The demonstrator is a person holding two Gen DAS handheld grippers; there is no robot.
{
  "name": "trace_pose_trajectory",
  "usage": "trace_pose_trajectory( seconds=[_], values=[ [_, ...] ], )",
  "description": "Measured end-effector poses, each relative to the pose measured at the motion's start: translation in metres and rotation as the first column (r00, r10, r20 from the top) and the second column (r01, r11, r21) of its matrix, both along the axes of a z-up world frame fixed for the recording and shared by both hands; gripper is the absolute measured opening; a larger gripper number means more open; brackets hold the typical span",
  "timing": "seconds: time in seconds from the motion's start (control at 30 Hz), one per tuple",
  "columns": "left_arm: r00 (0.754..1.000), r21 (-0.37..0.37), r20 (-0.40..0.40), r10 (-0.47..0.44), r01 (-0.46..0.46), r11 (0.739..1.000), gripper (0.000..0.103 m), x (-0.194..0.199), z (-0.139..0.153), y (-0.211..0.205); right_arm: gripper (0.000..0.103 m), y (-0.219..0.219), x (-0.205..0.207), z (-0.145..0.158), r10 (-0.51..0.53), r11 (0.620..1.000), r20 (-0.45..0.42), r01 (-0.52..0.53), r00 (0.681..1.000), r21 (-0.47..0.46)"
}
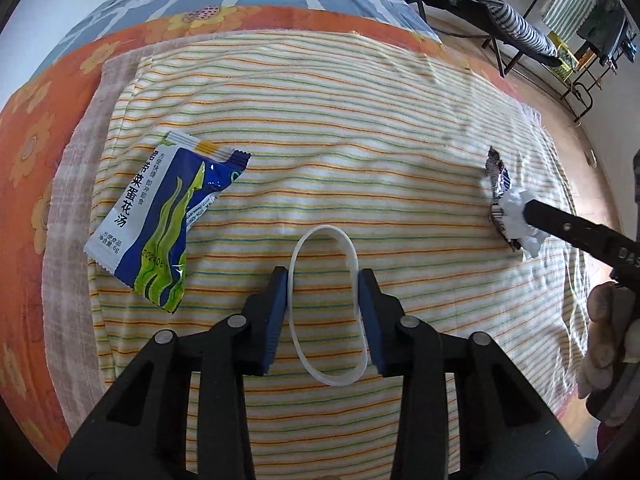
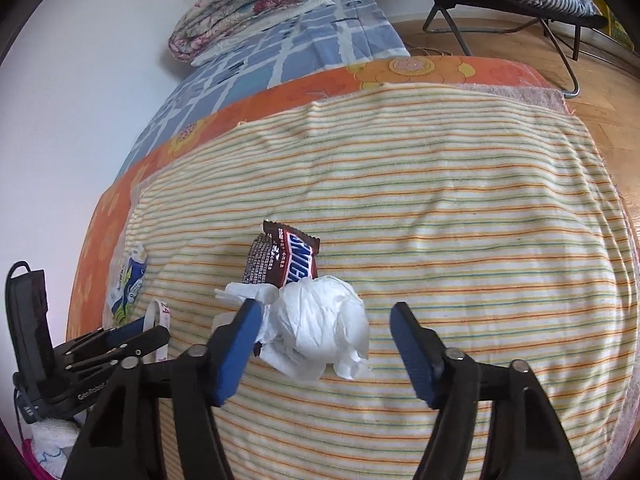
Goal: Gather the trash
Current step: 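Grasp the white wristband with the left tool while the right tool grasps the white tissue, then lift the wristband and tissue and carry them toward the blue basket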
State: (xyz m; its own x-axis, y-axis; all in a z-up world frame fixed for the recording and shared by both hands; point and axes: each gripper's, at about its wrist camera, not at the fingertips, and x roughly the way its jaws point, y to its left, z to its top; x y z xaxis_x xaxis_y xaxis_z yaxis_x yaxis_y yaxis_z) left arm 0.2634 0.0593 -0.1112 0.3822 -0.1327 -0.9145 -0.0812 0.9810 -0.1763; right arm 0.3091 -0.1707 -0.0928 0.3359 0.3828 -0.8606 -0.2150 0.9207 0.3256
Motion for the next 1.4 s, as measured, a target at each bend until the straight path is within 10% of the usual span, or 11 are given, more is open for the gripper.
trace_pose_trajectory(
  seconds=[0.37,1.4],
  values=[
    [1.0,-0.022,0.016,0.018,-0.018,1.0,0.021,-0.003,0.002,0.005,0.038,0.001,0.003,-0.004,-0.017,1.0,-0.019,0.018,1.0,0.016],
    [0.997,-0.037,0.077,0.0,0.003,0.999,0.009,-0.031,0.043,-0.005,0.034,-0.017,-0.042,0.059,0.013,1.0,0.113,-0.014,0.994,0.005]
  ],
)
